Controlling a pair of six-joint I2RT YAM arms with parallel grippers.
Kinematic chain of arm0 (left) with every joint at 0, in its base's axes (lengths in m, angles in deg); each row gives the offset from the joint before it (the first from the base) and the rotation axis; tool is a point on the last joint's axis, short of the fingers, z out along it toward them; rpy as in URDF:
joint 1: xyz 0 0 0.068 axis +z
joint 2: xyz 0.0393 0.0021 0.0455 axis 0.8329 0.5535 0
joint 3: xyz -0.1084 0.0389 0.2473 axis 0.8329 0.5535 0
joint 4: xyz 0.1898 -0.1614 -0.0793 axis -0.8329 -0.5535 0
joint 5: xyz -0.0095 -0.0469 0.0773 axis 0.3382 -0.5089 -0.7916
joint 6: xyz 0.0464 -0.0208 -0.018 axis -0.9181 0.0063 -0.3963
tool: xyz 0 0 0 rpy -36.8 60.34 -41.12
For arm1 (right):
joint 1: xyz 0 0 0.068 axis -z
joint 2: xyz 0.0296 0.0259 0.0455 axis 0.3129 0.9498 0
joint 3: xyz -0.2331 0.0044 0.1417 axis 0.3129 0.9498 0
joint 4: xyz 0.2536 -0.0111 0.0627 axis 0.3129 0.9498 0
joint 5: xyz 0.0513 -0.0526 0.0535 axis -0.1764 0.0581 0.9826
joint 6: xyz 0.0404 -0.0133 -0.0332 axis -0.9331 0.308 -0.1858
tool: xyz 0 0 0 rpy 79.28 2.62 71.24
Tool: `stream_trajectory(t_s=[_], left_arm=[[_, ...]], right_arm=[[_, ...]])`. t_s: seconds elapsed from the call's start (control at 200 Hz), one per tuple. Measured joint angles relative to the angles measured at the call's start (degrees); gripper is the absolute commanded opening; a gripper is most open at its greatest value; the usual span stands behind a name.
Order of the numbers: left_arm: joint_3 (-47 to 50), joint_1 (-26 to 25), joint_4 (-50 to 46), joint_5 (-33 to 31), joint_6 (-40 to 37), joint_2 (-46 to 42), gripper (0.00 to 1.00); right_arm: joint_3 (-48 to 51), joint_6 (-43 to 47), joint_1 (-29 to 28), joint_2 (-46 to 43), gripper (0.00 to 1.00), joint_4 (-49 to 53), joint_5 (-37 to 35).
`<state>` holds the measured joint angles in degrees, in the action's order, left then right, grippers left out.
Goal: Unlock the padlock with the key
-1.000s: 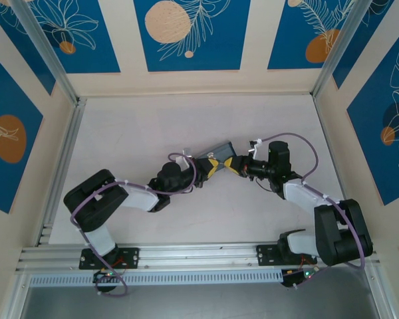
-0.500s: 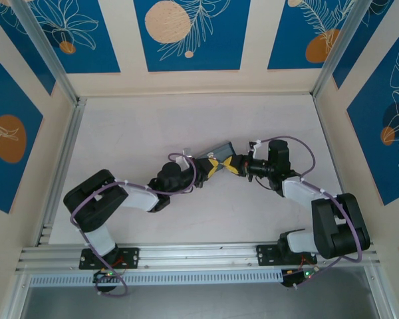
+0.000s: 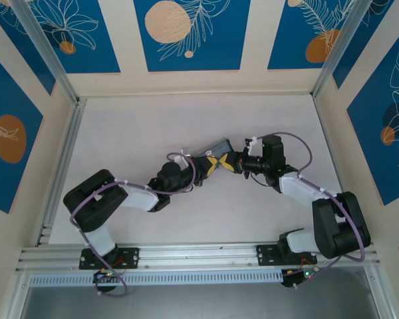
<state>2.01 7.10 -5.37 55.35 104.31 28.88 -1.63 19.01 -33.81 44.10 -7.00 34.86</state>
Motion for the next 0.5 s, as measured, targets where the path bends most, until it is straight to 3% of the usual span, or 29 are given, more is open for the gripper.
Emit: stream_trajectory(t_s=[0.235, 0.5], left_arm=[[0.00, 0.00, -1.38, -1.95, -1.53, 0.09, 0.00], [0.17, 0.00, -5.31, -3.28, -12.35, 1.05, 0.00]], right_arm=[[-0.57, -0.11, -0.83, 2.78, 0.00, -1.79, -1.46], [1.05, -5.60, -0.87, 9.64, 0.00, -9.33, 0.07]])
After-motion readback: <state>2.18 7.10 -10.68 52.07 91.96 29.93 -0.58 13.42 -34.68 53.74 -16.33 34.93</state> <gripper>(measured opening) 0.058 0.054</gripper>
